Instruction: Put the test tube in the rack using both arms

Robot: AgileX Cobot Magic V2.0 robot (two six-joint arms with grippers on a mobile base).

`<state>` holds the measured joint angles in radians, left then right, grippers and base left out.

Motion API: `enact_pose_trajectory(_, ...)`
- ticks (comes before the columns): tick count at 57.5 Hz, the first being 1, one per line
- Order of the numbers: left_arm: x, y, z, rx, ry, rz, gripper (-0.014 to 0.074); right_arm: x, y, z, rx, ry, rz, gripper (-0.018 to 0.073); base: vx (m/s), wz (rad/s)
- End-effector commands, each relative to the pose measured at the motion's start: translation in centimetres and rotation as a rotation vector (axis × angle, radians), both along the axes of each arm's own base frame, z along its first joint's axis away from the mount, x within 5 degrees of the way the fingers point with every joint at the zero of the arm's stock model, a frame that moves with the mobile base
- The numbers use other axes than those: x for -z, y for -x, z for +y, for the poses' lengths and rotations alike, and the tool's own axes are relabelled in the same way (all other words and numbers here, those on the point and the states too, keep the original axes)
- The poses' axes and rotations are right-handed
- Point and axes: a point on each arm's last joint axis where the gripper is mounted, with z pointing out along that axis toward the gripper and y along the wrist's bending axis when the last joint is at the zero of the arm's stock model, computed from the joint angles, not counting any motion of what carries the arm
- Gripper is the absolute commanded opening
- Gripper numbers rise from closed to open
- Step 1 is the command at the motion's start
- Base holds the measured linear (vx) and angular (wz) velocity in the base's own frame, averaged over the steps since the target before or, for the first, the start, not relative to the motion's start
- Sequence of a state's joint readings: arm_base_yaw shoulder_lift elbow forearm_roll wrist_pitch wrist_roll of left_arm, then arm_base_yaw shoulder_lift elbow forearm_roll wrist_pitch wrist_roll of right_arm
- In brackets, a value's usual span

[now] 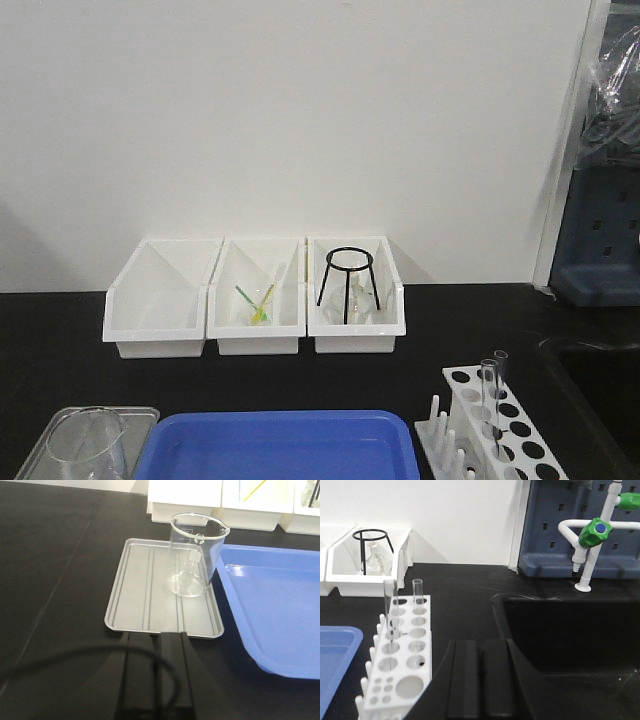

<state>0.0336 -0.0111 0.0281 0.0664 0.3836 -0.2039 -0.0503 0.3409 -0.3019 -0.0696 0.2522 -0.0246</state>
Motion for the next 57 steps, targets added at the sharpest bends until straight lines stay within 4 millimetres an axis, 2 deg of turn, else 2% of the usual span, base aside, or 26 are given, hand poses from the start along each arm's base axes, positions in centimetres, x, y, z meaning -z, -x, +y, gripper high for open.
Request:
enact_pose_trajectory(1,-1.7,0.0,-0.1,0.004,0.003,-0.119,0.0014,-0.4,0.7,0.0,0.000,0.028,-0.123,-0.0011,0.00,0.00)
enact_pose_trajectory(12,-1.7,0.0,-0.1,0.004,0.003,-0.119,0.0014,2.3,1.7,0.1,0.004,-0.005,-0.126,-0.0011,0.00,0.00)
enact_pose_trajectory(41,-1.7,0.0,-0.1,0.004,0.003,-0.119,0.0014,6.7,2.9,0.2,0.006,-0.024,-0.147,-0.0011,0.00,0.00)
enact_pose_trajectory(57,-1.7,0.0,-0.1,0.004,0.003,-0.119,0.0014,7.7,3.0,0.1,0.012,-0.031,-0.110,-0.0011,0.00,0.00)
